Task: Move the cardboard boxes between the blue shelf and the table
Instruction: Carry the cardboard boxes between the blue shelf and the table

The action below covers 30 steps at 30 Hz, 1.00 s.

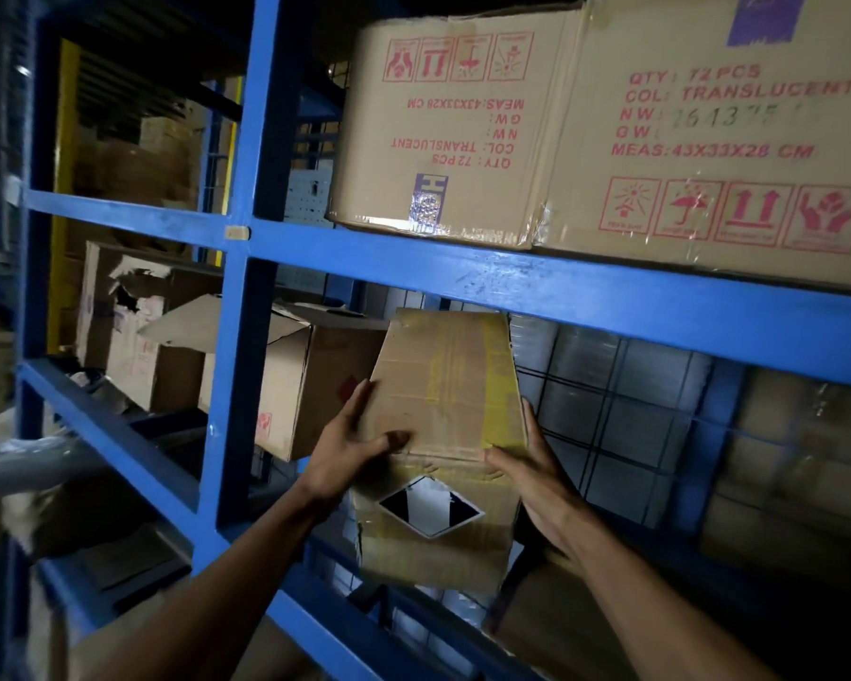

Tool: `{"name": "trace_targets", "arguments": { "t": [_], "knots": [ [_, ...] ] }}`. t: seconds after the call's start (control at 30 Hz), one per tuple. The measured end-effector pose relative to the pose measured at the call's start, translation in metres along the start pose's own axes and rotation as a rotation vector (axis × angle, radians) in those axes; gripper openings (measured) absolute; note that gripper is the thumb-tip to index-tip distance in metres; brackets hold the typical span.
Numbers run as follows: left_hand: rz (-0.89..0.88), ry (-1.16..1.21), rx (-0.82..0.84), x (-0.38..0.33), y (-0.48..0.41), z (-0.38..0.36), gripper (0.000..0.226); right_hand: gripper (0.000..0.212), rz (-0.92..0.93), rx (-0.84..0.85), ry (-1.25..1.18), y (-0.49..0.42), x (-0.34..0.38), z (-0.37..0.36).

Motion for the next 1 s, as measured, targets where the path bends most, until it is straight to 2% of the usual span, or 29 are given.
{"name": "trace_targets", "arguments": {
  "t": [0.17,0.23,0.43,0.57,0.67,0.77,0.8,0.9,1.0],
  "knots": [
    [-0.027,-0.105,-0.066,-0.052,0.044,-0.011,0.093,0.098,0.077,0.086,-0.117,0.032,0.033,0.010],
    [-0.024,-0.145,-0.118,-0.068,0.070,-0.017,0.103,0.103,0.111,0.133,-0.133,0.049,0.045,0.011],
    [-0.049,-0.245,-0.362,-0.112,0.166,-0.041,0.112,0.123,0.180,0.355,-0.232,0.114,0.059,0.013],
    [-0.060,-0.279,-0.513,-0.139,0.242,-0.063,0.100,0.111,0.253,0.445,-0.277,0.163,0.070,0.010],
    [-0.060,-0.287,-0.610,-0.163,0.302,-0.075,0.101,0.103,0.283,0.560,-0.352,0.197,0.087,-0.005],
    [-0.062,-0.330,-0.694,-0.186,0.366,-0.084,0.073,0.087,0.313,0.693,-0.391,0.241,0.096,-0.028],
    [-0.051,-0.350,-0.728,-0.190,0.389,-0.086,0.074,0.087,0.309,0.733,-0.401,0.257,0.094,-0.037],
    [0.021,-0.367,-0.862,-0.191,0.462,-0.086,0.102,0.096,0.292,0.895,-0.436,0.310,0.083,-0.070],
    [0.085,-0.372,-0.997,-0.189,0.540,-0.091,0.099,0.092,0.224,1.031,-0.480,0.368,0.070,-0.103]
  ]
}}
Point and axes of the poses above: each hand's wrist, its own y-axis away from the middle knuckle, its own z-axis out of the back of the hand, x = y × z, the point moved 7 cm from there along -y, towards the middle knuckle, and after that the axes turned 1 degree about y, right-handed, at the moved point
